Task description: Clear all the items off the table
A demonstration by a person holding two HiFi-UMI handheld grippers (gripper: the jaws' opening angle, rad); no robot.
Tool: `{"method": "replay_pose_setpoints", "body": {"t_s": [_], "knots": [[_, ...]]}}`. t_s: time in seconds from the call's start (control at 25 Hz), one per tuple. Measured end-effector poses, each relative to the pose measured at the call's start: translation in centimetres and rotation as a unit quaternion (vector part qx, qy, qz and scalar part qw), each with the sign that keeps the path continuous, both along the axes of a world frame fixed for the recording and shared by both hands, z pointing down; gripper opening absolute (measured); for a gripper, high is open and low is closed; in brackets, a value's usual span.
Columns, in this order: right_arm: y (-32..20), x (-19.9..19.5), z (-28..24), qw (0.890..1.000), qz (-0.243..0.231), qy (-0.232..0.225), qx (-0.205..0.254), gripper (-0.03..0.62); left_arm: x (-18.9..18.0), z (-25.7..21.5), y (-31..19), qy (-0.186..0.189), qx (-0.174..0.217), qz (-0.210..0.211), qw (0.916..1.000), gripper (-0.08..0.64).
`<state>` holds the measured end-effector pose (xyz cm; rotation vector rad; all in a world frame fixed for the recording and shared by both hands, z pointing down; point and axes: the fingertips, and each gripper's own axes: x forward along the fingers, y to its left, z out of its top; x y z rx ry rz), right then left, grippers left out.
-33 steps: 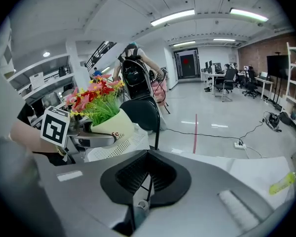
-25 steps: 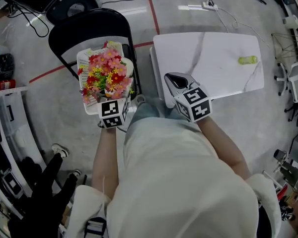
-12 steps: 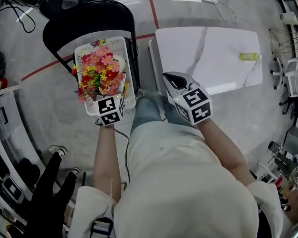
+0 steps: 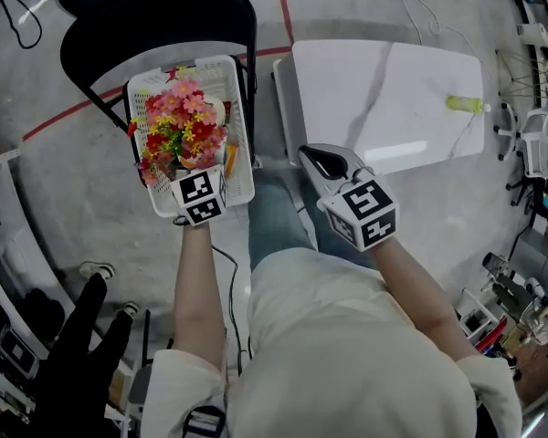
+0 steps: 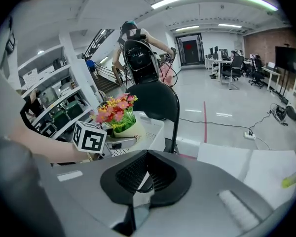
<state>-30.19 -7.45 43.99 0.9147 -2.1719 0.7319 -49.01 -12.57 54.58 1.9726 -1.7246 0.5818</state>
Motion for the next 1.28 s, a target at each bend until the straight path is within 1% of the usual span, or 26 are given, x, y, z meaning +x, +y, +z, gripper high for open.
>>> {"method": "replay_pose_setpoints", "body": {"t_s": [0.16, 0.48, 0.8, 1.28], "knots": [[0.5, -0.5, 1.1, 1.000, 0.004, -0.004, -0.013, -0.002, -0.5, 2.8, -0.5, 0.000, -0.010, -0.005, 0.9999, 0.499], [1.1, -1.5, 3.8, 0.999, 0.008, -0.008, -0.031, -0.002, -1.2, 7.6, -1.9, -0.014, -0.019, -0.006, 0.9997, 0.498], [1.0, -2.8, 5.9, 0.999, 0.010, -0.014, -0.042, -0.002, -2.7, 11.6, -4.0, -0.017, -0.025, -0.029, 0.9991, 0.498], [1.5, -4.1, 8.1, 0.998, 0.004, -0.017, -0.061, -0.002, -4.5, 16.6, -4.8, -0.032, -0.047, -0.054, 0.9969, 0.497]]}}
